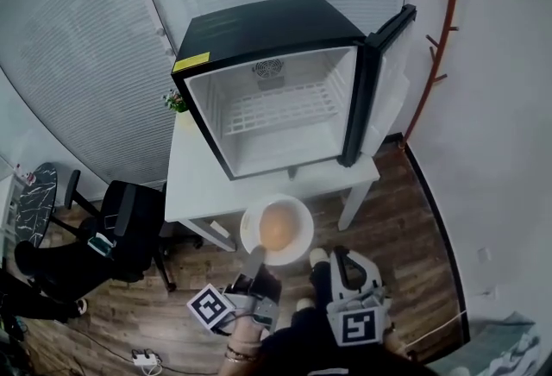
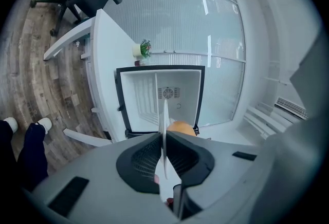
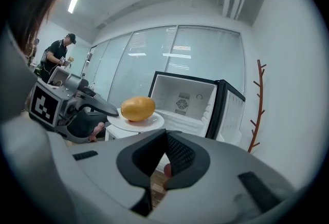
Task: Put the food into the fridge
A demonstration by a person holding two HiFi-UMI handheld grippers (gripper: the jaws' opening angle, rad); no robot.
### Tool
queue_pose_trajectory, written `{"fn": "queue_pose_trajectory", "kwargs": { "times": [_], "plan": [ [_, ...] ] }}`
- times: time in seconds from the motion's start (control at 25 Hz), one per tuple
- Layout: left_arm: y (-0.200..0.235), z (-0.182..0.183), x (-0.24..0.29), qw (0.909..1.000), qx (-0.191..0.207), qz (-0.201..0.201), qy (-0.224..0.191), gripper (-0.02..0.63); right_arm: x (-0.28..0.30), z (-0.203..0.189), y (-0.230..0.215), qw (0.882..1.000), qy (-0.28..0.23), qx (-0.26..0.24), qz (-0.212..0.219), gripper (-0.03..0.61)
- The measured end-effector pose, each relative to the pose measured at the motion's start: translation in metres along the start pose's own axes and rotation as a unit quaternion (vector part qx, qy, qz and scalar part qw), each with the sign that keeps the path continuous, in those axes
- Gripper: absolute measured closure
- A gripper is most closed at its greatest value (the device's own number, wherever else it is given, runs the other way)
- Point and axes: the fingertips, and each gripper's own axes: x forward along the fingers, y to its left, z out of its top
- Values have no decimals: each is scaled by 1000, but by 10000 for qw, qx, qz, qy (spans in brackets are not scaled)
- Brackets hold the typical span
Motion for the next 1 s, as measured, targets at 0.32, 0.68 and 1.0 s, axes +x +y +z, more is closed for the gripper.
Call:
{"fn": "queue_pose_trajectory", "kwargs": {
  "times": [0.32, 0.68, 1.0],
  "plan": [
    [-9, 20, 36, 9999, 51, -111, -43, 592, 52, 17, -14, 9994, -193, 207, 174, 581],
    [-20, 44, 97, 9996, 210, -162, 3, 594, 111, 26, -45, 9990, -182, 307, 280, 582],
    [-29, 68, 148, 9991, 345, -221, -52, 594, 157, 38, -71, 9983, -266, 383, 336, 581]
  ]
}}
